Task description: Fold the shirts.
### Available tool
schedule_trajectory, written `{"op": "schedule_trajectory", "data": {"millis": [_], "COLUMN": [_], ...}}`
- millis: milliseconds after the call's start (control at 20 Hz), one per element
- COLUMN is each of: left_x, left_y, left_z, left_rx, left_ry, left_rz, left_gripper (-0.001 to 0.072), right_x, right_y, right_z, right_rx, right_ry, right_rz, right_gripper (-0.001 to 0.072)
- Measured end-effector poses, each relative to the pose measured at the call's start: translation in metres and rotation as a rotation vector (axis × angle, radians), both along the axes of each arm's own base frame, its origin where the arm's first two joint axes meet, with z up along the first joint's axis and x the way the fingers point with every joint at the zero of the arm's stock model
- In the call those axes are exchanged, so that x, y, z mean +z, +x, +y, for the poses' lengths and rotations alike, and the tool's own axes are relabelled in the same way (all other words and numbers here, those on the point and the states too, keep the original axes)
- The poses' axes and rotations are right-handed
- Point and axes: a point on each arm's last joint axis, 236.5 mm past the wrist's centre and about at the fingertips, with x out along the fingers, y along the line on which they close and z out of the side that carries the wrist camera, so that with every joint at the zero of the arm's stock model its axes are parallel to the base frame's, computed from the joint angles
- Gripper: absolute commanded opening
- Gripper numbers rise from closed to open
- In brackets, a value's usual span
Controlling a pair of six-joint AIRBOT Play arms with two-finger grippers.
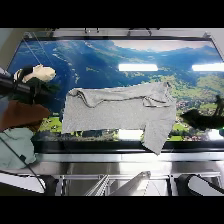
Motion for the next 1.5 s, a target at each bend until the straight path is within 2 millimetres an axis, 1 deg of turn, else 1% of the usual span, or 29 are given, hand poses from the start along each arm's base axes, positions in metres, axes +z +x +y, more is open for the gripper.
{"op": "schedule_trajectory", "data": {"millis": [50,100,200,300,350,400,550,700,800,850,950,1000,1050,1100,1200,1300,1450,1500], "left_x": [-0.009,-0.016,-0.03,-0.043,-0.049,-0.056,-0.078,-0.103,-0.116,-0.119,-0.125,-0.128,-0.128,-0.131,-0.132,-0.129,-0.123,-0.116], "left_y": [-0.014,-0.026,-0.044,-0.058,-0.063,-0.068,-0.081,-0.092,-0.097,-0.099,-0.099,-0.096,-0.093,-0.088,-0.08,-0.073,-0.066,-0.065], "left_z": [0.005,0.01,0.019,0.027,0.03,0.031,0.029,0.016,0.001,-0.009,-0.028,-0.036,-0.043,-0.048,-0.054,-0.054,-0.037,-0.033], "left_rx": [0.009,0.026,0.071,0.12,0.143,0.158,0.181,0.151,0.103,0.07,0.005,-0.026,-0.057,-0.081,-0.114,-0.118,-0.087,-0.068], "left_ry": [0.037,0.07,0.129,0.173,0.19,0.204,0.218,0.211,0.197,0.18,0.162,0.163,0.163,0.173,0.19,0.197,0.228,0.221], "left_rz": [0.027,0.045,0.063,0.065,0.066,0.07,0.103,0.159,0.2,0.218,0.24,0.239,0.235,0.219,0.192,0.17,0.142,0.141], "left_gripper": [0.0333,0.0333,0.0333,0.0333,0.0333,0.0333,0.0333,0.0333,0.0333,0.03,0.0293,0.029,0.0173,0.001,0.0023,0.0023,0.0024,0.0024], "right_x": [-0.01,-0.017,-0.025,-0.03,-0.031,-0.034,-0.033,-0.03,-0.028,-0.028,-0.024,-0.023,-0.022,-0.02,-0.018,-0.017,-0.012,-0.009], "right_y": [-0.008,-0.014,-0.015,-0.009,-0.004,0.0,0.016,0.026,0.029,0.03,0.031,0.03,0.03,0.03,0.026,0.022,0.013,0.01], "right_z": [0.007,0.015,0.032,0.048,0.054,0.056,0.059,0.059,0.059,0.059,0.062,0.064,0.065,0.068,0.071,0.071,0.066,0.064], "right_rx": [0.004,0.01,0.015,0.026,0.031,0.035,0.031,0.027,0.021,0.022,0.025,0.031,0.036,0.041,0.058,0.072,0.081,0.083], "right_ry": [0.017,0.038,0.096,0.146,0.166,0.165,0.175,0.174,0.179,0.182,0.2,0.207,0.214,0.225,0.242,0.249,0.286,0.302], "right_rz": [0.035,0.06,0.083,0.076,0.068,0.06,0.027,0.002,-0.006,-0.008,-0.015,-0.014,-0.016,-0.017,-0.013,-0.005,0.006,0.005], "right_gripper": [0.038,0.0363,0.036,0.0356,0.0184,0.0016,0.0014,0.0015,0.0014,0.0014,0.0015,0.0014,0.0014,0.0014,0.0014,0.0013,0.0013,0.0014]}}
